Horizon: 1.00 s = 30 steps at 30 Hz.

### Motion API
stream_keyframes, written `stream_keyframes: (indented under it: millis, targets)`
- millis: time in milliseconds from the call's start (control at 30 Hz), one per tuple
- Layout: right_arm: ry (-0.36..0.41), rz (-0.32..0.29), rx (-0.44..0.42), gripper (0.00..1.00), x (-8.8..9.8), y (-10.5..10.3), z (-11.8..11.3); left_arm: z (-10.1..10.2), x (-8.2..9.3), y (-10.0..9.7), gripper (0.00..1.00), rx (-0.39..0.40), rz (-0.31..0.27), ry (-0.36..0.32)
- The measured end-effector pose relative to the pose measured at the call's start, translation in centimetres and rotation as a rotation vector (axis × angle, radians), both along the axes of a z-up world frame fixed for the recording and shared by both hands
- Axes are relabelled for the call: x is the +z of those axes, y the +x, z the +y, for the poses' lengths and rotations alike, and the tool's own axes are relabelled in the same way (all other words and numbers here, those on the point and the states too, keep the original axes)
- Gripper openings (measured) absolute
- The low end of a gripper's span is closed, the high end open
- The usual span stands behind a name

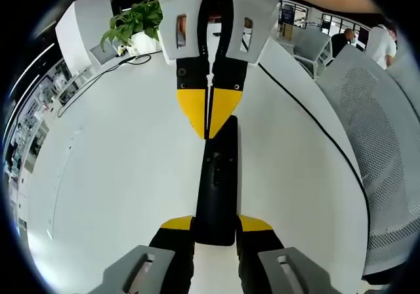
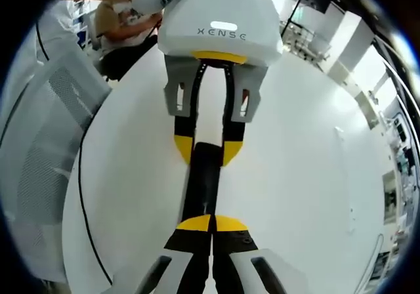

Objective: Press the specified remote control buttons in sequence, fully releasing each button before pressing the next.

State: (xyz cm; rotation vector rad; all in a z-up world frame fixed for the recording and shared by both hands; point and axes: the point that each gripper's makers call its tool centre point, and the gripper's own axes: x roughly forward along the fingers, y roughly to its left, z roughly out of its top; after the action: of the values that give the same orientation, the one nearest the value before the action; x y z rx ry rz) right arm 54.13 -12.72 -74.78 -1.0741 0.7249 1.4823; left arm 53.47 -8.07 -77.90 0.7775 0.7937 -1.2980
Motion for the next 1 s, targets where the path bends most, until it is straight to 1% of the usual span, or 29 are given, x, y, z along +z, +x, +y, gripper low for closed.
stream_keyframes:
  millis: [633, 1000]
  targets:
    - [-0.004, 0.033, -0.003, 0.00, -1.1, 0.6, 0.6, 0.0, 0.0, 0.0, 0.23, 0.002, -0.003, -0.013]
    - [-0.008, 0.047, 0.006, 0.00, -1.7, 0.5, 1.1, 0.1, 0.0, 0.0, 0.23, 0.001, -0.010, -0.006]
